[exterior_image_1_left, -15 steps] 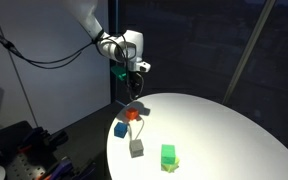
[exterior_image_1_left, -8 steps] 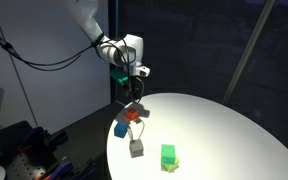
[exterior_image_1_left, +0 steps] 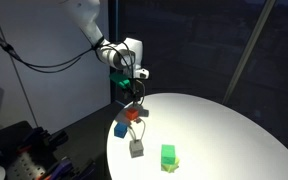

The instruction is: Pick up an orange block and stack it on top of the gray block

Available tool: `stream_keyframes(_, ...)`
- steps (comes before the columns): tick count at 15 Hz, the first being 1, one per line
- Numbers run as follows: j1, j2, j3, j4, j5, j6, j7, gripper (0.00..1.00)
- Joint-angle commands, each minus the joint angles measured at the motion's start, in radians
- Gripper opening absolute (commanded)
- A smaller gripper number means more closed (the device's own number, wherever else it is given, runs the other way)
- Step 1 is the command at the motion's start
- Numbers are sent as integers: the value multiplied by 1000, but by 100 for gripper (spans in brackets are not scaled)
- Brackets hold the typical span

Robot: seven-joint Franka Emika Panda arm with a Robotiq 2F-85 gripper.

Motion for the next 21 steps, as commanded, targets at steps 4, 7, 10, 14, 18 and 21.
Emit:
stream_keyframes(4,1,57,12,36,-1,48,-15,100)
stream_keyframes(7,7,89,12,64,1,55,-4,100)
stream_keyframes(10,11,119,12,97,2,55,0,100)
stream_keyframes(14,11,158,13,145,5,50,5,100)
stream_keyframes(18,11,193,9,181,4,52,9,100)
stream_keyframes(21,8,217,9,202,6,45,10,100)
